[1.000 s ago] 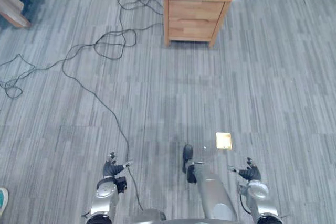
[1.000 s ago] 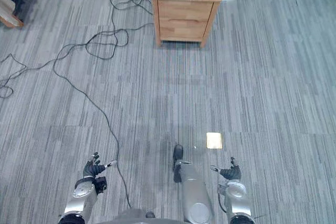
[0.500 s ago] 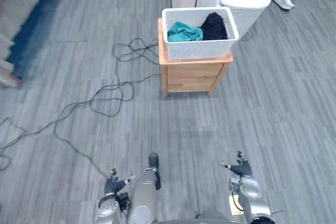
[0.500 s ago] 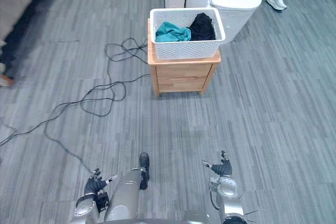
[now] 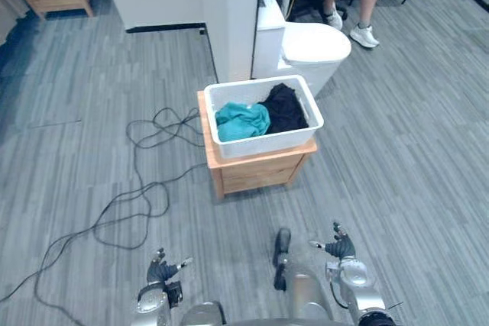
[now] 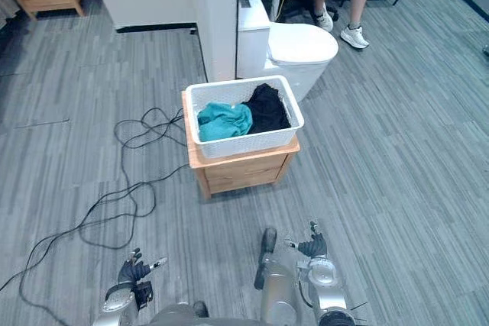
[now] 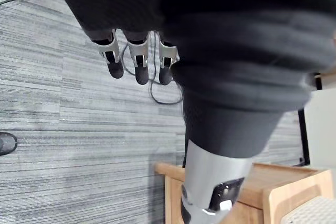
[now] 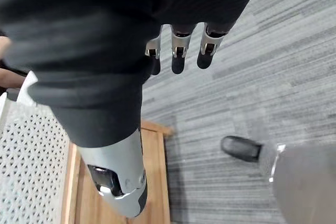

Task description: Pick up the laundry basket with both hands and put the clothes into the washing machine.

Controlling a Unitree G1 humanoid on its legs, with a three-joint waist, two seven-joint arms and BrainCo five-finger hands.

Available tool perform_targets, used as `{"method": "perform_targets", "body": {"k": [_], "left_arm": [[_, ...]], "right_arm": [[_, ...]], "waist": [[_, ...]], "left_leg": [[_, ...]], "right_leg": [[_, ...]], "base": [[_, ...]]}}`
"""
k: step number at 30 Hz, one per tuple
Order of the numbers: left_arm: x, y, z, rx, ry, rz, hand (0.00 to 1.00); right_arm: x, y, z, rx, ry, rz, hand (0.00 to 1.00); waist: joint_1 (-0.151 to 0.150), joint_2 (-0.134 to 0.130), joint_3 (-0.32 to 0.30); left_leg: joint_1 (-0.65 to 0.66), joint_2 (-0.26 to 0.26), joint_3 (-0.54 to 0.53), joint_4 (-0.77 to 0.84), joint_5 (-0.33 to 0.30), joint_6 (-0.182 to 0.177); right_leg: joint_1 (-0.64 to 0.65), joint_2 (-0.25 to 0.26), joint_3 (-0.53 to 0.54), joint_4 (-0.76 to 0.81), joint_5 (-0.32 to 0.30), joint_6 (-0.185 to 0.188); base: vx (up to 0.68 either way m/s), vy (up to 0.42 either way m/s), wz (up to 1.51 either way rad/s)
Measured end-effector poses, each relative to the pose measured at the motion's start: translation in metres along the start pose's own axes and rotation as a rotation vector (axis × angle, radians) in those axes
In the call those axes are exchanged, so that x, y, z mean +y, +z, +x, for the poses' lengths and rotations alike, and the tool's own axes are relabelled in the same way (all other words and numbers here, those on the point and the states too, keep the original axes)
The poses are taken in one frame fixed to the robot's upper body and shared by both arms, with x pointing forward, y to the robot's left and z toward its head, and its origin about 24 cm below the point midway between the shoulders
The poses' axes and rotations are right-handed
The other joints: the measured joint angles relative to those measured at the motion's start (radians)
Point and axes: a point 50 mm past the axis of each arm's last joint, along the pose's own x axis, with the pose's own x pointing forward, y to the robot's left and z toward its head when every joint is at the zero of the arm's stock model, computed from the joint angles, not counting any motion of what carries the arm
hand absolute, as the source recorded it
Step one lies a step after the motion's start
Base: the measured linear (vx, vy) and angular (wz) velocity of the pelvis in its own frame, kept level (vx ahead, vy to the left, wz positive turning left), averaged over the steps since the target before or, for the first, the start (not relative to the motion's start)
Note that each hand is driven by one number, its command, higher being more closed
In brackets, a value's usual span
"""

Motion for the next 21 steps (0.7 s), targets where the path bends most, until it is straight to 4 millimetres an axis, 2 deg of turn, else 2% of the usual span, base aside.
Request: {"method": "perform_targets", "body": {"k": [1, 2, 3, 4, 5, 6, 7, 8, 9, 10, 11, 12, 13, 14, 15, 17, 21], "left_arm": [[-0.005, -0.003, -0.001, 0.007, -0.010, -0.011, 0.00], [-0.010, -0.003, -0.002, 0.010, -0.019, -0.021, 0.00], [-0.010, -0.003, -0.002, 0.009, -0.019, -0.021, 0.00], [-0.012, -0.008, -0.004, 0.024, -0.017, -0.037, 0.00], [-0.017, -0.011, -0.006, 0.034, -0.025, -0.050, 0.00], [-0.021, -0.014, -0.008, 0.042, -0.033, -0.060, 0.00], [-0.026, -0.017, -0.012, 0.046, -0.045, -0.075, 0.00], [-0.029, -0.016, -0.012, 0.042, -0.050, -0.082, 0.00], [-0.032, -0.012, -0.013, 0.025, -0.061, -0.093, 0.00], [-0.033, -0.009, -0.013, 0.016, -0.062, -0.098, 0.00], [-0.033, -0.005, -0.012, -0.002, -0.063, -0.107, 0.00], [-0.033, -0.004, -0.013, -0.010, -0.064, -0.112, 0.00], [-0.033, -0.004, -0.013, -0.010, -0.064, -0.114, 0.00], [-0.034, -0.004, -0.014, -0.008, -0.065, -0.117, 0.00], [-0.036, -0.007, -0.015, 0.001, -0.067, -0.123, 0.00], [-0.032, -0.008, -0.014, 0.006, -0.058, -0.118, 0.00], [-0.029, 0.000, -0.013, -0.029, -0.056, -0.118, 0.00]], "right_arm": [[-0.006, -0.002, 0.000, 0.006, -0.011, -0.015, 0.00], [-0.013, -0.003, 0.001, 0.006, -0.023, -0.028, 0.00], [-0.013, -0.003, 0.001, 0.011, -0.024, -0.028, 0.00], [-0.013, -0.005, 0.000, 0.018, -0.024, -0.027, 0.00], [-0.015, -0.008, -0.004, 0.019, -0.029, -0.026, 0.00], [-0.017, -0.011, -0.007, 0.017, -0.035, -0.025, 0.00], [-0.014, -0.012, -0.011, 0.008, -0.030, -0.014, 0.00], [-0.013, -0.010, -0.012, -0.001, -0.028, -0.005, 0.00], [-0.014, -0.009, -0.014, -0.014, -0.037, 0.001, 0.00], [-0.014, -0.007, -0.014, -0.022, -0.037, 0.004, 0.00], [-0.012, -0.004, -0.014, -0.033, -0.034, 0.014, 0.00], [-0.016, -0.001, -0.015, -0.049, -0.052, 0.031, 0.00], [-0.017, -0.001, -0.016, -0.051, -0.060, 0.040, 0.00], [-0.023, -0.005, -0.017, -0.037, -0.083, 0.052, 0.00], [-0.029, -0.004, -0.017, -0.041, -0.104, 0.060, 0.00], [-0.024, 0.001, -0.018, -0.060, -0.099, 0.084, 0.00], [-0.025, 0.010, -0.019, -0.100, -0.107, 0.081, 0.00]], "waist": [[-0.009, 0.031, -0.007], [-0.010, 0.079, -0.013], [-0.008, 0.081, -0.011], [-0.009, 0.090, -0.007], [-0.011, 0.103, 0.000], [-0.009, 0.114, 0.002], [0.002, 0.110, 0.006], [0.008, 0.116, 0.003], [0.017, 0.104, 0.006], [0.018, 0.103, 0.005], [0.022, 0.107, 0.003], [0.030, 0.099, 0.002], [0.034, 0.109, -0.003], [0.043, 0.120, -0.010], [0.045, 0.148, -0.024], [0.044, 0.116, -0.031], [0.043, 0.084, -0.048]], "left_leg": [[0.009, 0.032, -0.019, 0.008, -0.023, -0.013], [0.001, 0.074, -0.038, 0.047, -0.057, -0.039], [-0.014, 0.088, -0.044, 0.101, -0.056, -0.039], [-0.069, 0.127, -0.073, 0.278, -0.040, -0.061], [-0.128, 0.163, -0.103, 0.450, 0.006, -0.070], [-0.192, 0.203, -0.117, 0.618, 0.102, -0.066], [-0.270, 0.250, -0.120, 0.801, 0.113, -0.060], [-0.304, 0.261, -0.119, 0.857, 0.105, -0.056], [-0.369, 0.260, -0.102, 0.878, 0.084, -0.055], [-0.392, 0.257, -0.088, 0.852, 0.075, -0.052], [-0.420, 0.236, -0.069, 0.768, 0.052, -0.050], [-0.426, 0.211, -0.051, 0.631, 0.045, -0.046], [-0.421, 0.196, -0.051, 0.542, 0.045, -0.047], [-0.391, 0.166, -0.062, 0.336, 0.069, -0.056], [-0.364, 0.154, -0.080, 0.179, 0.170, -0.029], [-0.314, 0.119, -0.075, 0.115, 0.178, -0.014], [-0.252, 0.068, -0.060, 0.027, 0.187, 0.000]], "right_leg": [[-0.016, 0.030, 0.006, 0.052, 0.033, -0.022], [-0.036, 0.061, -0.002, 0.107, 0.019, -0.044], [-0.043, 0.063, -0.008, 0.144, 0.009, -0.062], [-0.026, 0.071, -0.031, 0.198, -0.035, -0.098], [0.011, 0.082, -0.040, 0.219, -0.076, -0.110], [0.056, 0.096, -0.052, 0.228, -0.117, -0.114], [0.108, 0.113, -0.058, 0.224, -0.156, -0.134], [0.131, 0.117, -0.057, 0.221, -0.168, -0.143], [0.172, 0.120, -0.058, 0.197, -0.187, -0.149], [0.192, 0.121, -0.060, 0.178, -0.189, -0.147], [0.230, 0.121, -0.060, 0.143, -0.189, -0.148], [0.252, 0.120, -0.060, 0.120, -0.188, -0.148], [0.259, 0.120, -0.060, 0.117, -0.181, -0.135], [0.266, 0.124, -0.061, 0.117, -0.186, -0.129], [0.272, 0.145, -0.059, 0.117, -0.197, -0.111], [0.289, 0.120, -0.044, 0.111, -0.205, -0.094], [0.333, 0.086, -0.033, 0.059, -0.218, -0.063]], "base": [[0.48, -0.261, 0.11], [0.49, -0.223, 0.08], [0.55, -0.301, 0.10], [0.44, -0.271, 0.11], [0.42, -0.300, 0.19], [0.41, -0.231, 0.12], [0.39, -0.191, 0.00], [0.42, -0.184, -0.12], [0.32, -0.136, -0.08], [0.38, -0.125, -0.05], [0.34, -0.049, -0.01], [0.35, -0.020, -0.02], [0.33, 0.022, -0.08], [0.31, 0.061, -0.16], [0.31, 0.085, -0.20], [0.26, 0.081, -0.06], [0.22, 0.099, 0.02]]}}
